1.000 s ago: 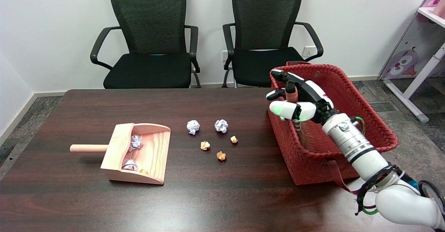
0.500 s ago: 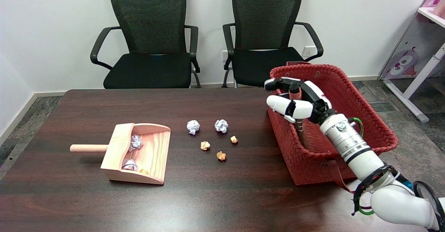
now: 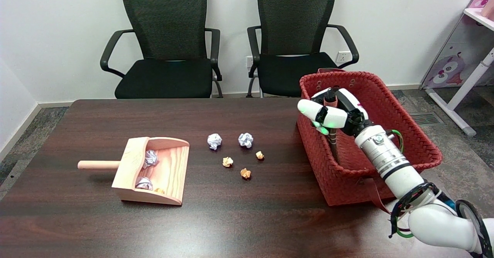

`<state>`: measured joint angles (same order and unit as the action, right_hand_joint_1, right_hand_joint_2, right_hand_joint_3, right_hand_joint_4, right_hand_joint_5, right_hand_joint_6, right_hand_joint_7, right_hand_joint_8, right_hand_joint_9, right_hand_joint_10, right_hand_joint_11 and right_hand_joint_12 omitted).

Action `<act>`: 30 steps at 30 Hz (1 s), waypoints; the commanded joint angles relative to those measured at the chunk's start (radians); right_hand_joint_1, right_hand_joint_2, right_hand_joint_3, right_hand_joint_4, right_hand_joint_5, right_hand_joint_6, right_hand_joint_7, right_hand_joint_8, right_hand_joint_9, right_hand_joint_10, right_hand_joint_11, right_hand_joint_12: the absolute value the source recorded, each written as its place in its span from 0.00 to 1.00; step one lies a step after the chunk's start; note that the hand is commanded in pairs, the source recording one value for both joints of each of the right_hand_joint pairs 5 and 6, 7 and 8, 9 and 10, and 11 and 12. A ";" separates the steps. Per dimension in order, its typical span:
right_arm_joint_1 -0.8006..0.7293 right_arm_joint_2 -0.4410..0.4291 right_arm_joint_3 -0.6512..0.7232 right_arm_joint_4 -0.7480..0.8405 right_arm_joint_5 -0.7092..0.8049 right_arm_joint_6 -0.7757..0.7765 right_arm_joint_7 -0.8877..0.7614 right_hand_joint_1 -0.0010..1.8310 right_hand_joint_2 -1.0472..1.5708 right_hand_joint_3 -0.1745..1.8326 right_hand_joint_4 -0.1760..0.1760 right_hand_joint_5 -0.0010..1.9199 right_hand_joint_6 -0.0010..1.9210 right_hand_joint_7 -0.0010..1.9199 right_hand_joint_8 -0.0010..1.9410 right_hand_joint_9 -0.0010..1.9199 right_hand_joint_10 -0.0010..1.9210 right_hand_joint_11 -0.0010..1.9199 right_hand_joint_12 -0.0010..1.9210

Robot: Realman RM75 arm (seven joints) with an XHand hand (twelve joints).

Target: Pick up the broom in the basket by its handle.

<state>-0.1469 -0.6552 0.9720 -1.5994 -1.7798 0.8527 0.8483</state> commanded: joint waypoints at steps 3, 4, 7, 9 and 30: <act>0.023 -0.007 0.003 0.017 0.002 -0.001 0.000 0.47 0.57 0.49 1.00 1.00 1.00 1.00 0.99 0.93 0.93 1.00 1.00; 0.024 -0.007 0.004 0.018 0.002 -0.001 0.000 0.47 0.57 0.49 1.00 1.00 1.00 1.00 0.99 0.94 0.94 1.00 1.00; 0.027 -0.007 0.011 0.017 0.002 -0.001 0.000 0.48 0.69 0.49 1.00 1.00 1.00 1.00 0.99 0.96 0.96 1.00 1.00; 0.028 -0.007 0.016 0.015 0.002 -0.001 0.000 0.49 0.82 0.52 1.00 1.00 1.00 1.00 0.99 1.00 1.00 1.00 1.00; 0.032 -0.007 0.174 -0.067 0.003 0.029 -0.019 0.56 1.00 0.74 1.00 1.00 1.00 1.00 0.99 1.00 1.00 1.00 1.00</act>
<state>-0.1192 -0.6616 1.0274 -1.6130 -1.7780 0.8515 0.8424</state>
